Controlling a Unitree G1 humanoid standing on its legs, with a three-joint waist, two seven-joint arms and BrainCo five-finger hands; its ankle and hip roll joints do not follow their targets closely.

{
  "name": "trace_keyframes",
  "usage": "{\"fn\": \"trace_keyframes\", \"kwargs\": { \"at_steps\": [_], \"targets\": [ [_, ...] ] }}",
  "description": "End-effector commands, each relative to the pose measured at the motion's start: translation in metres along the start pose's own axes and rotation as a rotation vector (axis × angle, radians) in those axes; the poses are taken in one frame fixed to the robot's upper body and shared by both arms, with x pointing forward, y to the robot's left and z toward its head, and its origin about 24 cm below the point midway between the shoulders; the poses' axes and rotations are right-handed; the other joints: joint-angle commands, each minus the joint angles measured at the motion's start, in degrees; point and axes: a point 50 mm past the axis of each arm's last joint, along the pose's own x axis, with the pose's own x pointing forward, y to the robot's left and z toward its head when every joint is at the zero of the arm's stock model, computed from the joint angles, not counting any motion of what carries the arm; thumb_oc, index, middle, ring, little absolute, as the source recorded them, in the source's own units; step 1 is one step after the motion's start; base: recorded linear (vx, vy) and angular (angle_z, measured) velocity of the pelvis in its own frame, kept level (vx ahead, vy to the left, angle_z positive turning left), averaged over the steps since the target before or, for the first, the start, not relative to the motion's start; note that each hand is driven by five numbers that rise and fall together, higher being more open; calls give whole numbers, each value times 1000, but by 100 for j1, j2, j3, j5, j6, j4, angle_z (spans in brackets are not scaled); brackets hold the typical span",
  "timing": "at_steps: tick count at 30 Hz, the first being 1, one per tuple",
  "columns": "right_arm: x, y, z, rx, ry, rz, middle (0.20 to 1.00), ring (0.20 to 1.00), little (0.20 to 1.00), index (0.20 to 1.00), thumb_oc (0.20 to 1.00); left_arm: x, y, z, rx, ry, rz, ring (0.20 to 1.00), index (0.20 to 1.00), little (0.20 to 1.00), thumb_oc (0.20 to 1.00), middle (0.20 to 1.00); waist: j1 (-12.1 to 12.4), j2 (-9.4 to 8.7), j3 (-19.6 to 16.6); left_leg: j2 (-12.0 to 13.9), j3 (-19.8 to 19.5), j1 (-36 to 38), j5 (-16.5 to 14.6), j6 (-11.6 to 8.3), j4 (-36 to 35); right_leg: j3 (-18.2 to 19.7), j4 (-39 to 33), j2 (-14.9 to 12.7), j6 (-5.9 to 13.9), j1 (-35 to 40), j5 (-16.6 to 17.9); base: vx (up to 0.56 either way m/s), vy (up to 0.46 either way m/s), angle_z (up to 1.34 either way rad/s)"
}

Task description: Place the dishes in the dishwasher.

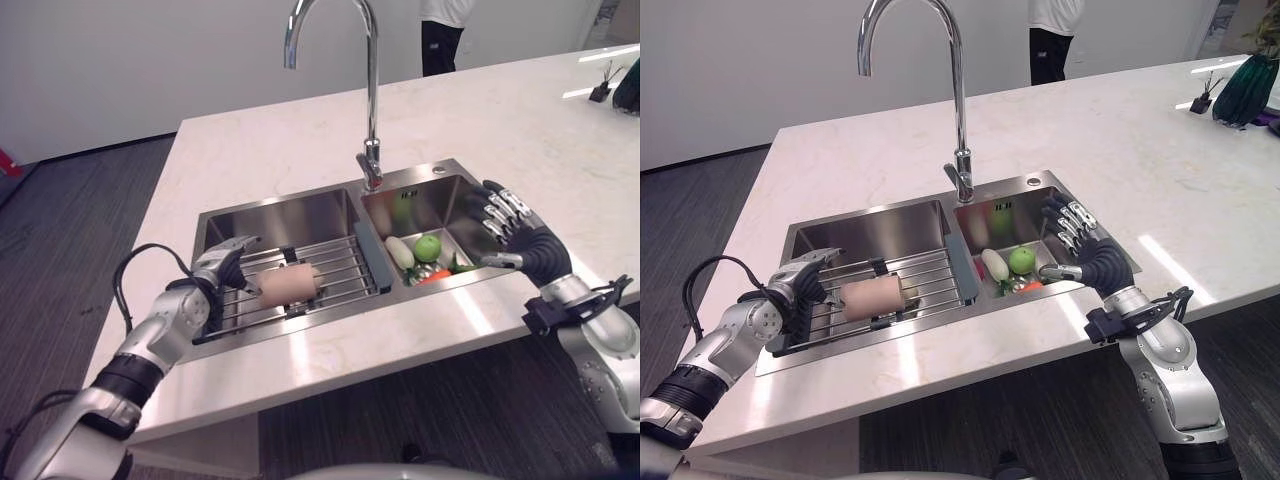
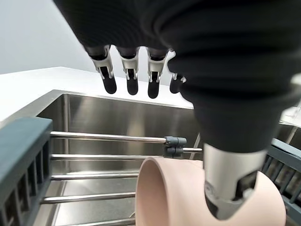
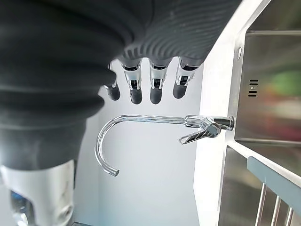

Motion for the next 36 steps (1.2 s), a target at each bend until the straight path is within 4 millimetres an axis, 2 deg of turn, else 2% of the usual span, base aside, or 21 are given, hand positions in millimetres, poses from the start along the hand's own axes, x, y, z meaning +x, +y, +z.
{"fn": "trace_keyframes", "kwargs": {
  "at_steps": [1, 19, 32, 36],
  "targets": [
    [10, -12, 33, -89, -148, -12, 1000, 1000, 1000, 1000, 1000, 8, 31, 3, 98, -11, 82, 1000, 1000, 1000, 1000, 1000, -66, -43, -159, 636, 355, 275, -247, -350, 34, 40, 37, -472, 374, 193, -425, 0, 0, 0],
    [9, -9, 35, -97, -148, 3, 1000, 1000, 1000, 1000, 1000, 8, 1, 1, 48, 36, -10, 1000, 1000, 1000, 1000, 1000, -120, -51, -142, 644, 416, 280, -237, -345, 34, 86, 37, -472, 377, 160, -409, -7, -4, -3],
    [6, -10, 36, -103, -136, 22, 1000, 1000, 1000, 1000, 1000, 9, -13, -15, 46, 113, -42, 1000, 1000, 1000, 1000, 1000, -278, -51, -139, 649, 550, 323, -242, -345, 34, 223, 37, -455, 384, 125, -388, 28, 2, -5],
    [6, -10, 35, -106, -126, 27, 1000, 1000, 1000, 1000, 1000, 9, -17, -14, 52, 119, -56, 1000, 1000, 1000, 1000, 1000, -309, -51, -131, 636, 563, 341, -257, -330, 34, 252, 37, -457, 387, 120, -383, 14, 4, -4]
  ]
}}
